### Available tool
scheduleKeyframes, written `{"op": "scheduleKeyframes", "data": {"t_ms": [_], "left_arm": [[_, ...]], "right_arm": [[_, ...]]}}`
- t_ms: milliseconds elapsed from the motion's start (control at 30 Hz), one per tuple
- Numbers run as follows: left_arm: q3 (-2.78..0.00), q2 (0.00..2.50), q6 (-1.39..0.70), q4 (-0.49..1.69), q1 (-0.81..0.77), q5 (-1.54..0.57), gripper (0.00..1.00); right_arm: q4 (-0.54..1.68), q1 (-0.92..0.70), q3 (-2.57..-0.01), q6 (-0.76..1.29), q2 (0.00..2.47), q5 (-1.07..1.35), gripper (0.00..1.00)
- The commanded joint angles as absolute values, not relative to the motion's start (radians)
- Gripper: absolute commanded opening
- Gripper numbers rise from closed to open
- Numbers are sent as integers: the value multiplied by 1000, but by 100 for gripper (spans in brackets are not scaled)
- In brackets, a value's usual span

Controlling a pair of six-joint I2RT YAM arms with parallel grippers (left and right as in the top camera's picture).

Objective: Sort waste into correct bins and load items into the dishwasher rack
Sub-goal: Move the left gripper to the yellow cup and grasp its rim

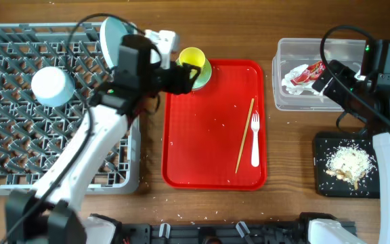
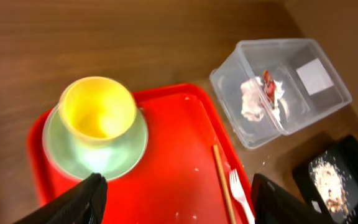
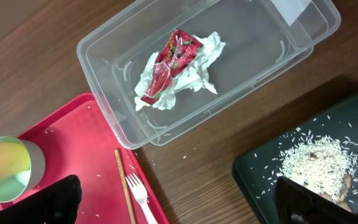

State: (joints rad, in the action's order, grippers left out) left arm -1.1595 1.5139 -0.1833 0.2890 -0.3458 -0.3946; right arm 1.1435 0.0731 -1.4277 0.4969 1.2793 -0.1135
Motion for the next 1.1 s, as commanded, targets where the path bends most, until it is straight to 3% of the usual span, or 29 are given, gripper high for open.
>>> {"op": "scheduleKeyframes", "data": {"t_ms": [0,367,633,1067], "left_arm": [[-1166,1608,-194,167,-395,-337,72],[-1166,1781,245,99,-504,71,67],[-1166,1829,284,11,-502,56,63],[-1166,1901,281,67,-502,28,63]], "right_arm": [[1141,76,-1425,498,1286,-131,100],[1141,76,-1425,498,1286,-131,100],[1141,76,-1425,498,1286,-131,100],[1141,76,-1425,498,1286,-131,99]]}}
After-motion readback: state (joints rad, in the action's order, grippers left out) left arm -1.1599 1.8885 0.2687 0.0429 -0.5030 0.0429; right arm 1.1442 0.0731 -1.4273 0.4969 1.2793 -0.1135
